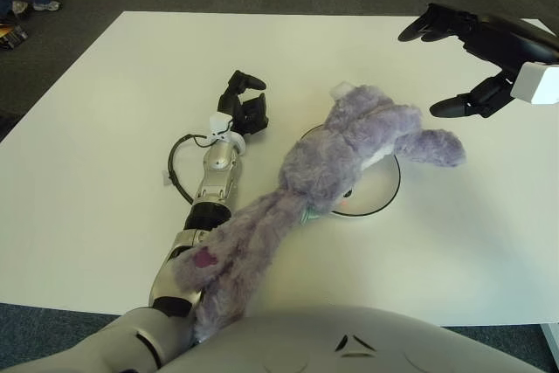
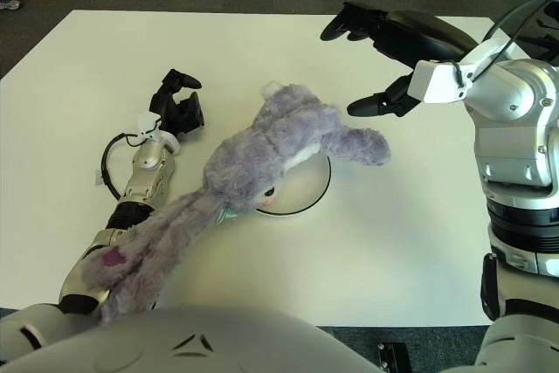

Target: Put the doll into the plate.

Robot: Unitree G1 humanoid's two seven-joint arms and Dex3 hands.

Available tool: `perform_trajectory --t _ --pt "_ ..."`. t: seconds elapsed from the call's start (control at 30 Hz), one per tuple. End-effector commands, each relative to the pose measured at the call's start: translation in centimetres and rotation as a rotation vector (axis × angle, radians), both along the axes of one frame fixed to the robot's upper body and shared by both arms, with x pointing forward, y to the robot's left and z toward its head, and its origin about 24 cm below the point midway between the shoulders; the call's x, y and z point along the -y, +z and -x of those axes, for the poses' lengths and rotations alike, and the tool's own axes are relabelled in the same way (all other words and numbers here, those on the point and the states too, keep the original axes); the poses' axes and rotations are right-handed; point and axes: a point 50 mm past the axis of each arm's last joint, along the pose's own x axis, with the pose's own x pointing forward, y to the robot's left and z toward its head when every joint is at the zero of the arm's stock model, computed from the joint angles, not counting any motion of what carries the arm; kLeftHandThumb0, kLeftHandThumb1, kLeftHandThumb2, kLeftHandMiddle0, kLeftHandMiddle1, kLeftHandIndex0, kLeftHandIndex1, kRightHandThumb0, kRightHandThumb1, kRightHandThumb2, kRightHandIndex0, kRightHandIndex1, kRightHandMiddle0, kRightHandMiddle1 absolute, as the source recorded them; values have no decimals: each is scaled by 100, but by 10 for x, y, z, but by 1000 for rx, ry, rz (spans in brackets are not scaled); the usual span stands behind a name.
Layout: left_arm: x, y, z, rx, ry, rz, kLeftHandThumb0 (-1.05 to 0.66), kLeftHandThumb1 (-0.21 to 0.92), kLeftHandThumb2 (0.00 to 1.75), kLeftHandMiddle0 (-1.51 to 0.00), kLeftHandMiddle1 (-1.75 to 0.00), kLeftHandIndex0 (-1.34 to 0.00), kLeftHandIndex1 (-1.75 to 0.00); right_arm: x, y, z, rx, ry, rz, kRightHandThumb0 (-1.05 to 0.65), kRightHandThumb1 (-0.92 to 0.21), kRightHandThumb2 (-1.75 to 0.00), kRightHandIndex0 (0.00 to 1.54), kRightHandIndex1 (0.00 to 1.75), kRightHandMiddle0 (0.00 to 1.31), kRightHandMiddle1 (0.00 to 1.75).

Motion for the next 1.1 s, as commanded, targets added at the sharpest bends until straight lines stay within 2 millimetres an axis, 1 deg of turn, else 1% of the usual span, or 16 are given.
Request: perform_trajectory --t 0.0,0.57,0.6,0.63,0.67,0.7,0.73,0.77,0.83,0.9,0.97,1.03,1.07 --pt "-4 -20 9 -77 20 10 -40 57 100 -114 -175 -42 -175 -3 7 1 23 10 3 -63 -40 -88 16 60 0 94" --pt "-7 -20 9 -71 23 4 -40 57 99 -115 -175 -41 -175 -6 6 1 23 11 3 -63 -40 -87 17 59 0 94" --pt "-7 -20 9 -73 24 2 -40 57 99 -115 -175 -41 -175 20 -4 -19 45 -64 -416 -63 -40 -87 17 59 0 94" --pt "-8 -20 9 -74 24 2 -40 57 99 -115 -175 -41 -175 38 -23 -33 39 -146 -730 -50 -38 -93 28 76 9 107" --pt "-8 -20 9 -75 24 0 -40 57 99 -115 -175 -41 -175 48 -42 -42 21 -219 -936 -32 -35 -105 44 104 22 129" --pt "-8 -20 9 -75 25 0 -40 57 99 -115 -175 -41 -175 53 -54 -46 8 -261 -1039 -26 -33 -110 50 114 27 137" --pt "-8 -20 9 -75 25 -1 -40 57 99 -115 -175 -41 -175 52 -54 -47 8 -266 -1040 -17 -31 -117 59 129 34 148" --pt "-8 -20 9 -75 25 -2 -40 57 100 -115 -175 -42 -175 52 -55 -47 9 -269 -1043 -11 -30 -122 64 139 38 155" --pt "-8 -20 9 -75 25 -4 -40 57 100 -115 -175 -42 -175 51 -56 -49 13 -272 -1050 -6 -28 -126 69 147 41 162" --pt "-9 -20 9 -75 25 -6 -40 57 100 -115 -175 -42 -175 48 -59 -51 17 -276 -1061 -3 -28 -128 72 151 43 165" --pt "-9 -20 9 -73 23 -8 -41 57 100 -116 -175 -42 -175 37 -69 -60 23 -300 -1052 -2 -27 -129 74 153 44 168" --pt "-9 -21 9 -73 23 -8 -41 56 100 -116 -175 -42 -175 33 -74 -64 30 -310 -1048 -1 -27 -129 74 153 44 169" --pt "-9 -21 9 -72 22 -9 -41 56 101 -116 -175 -42 -175 34 -78 -66 69 -345 -976 -1 -27 -129 75 153 44 170"
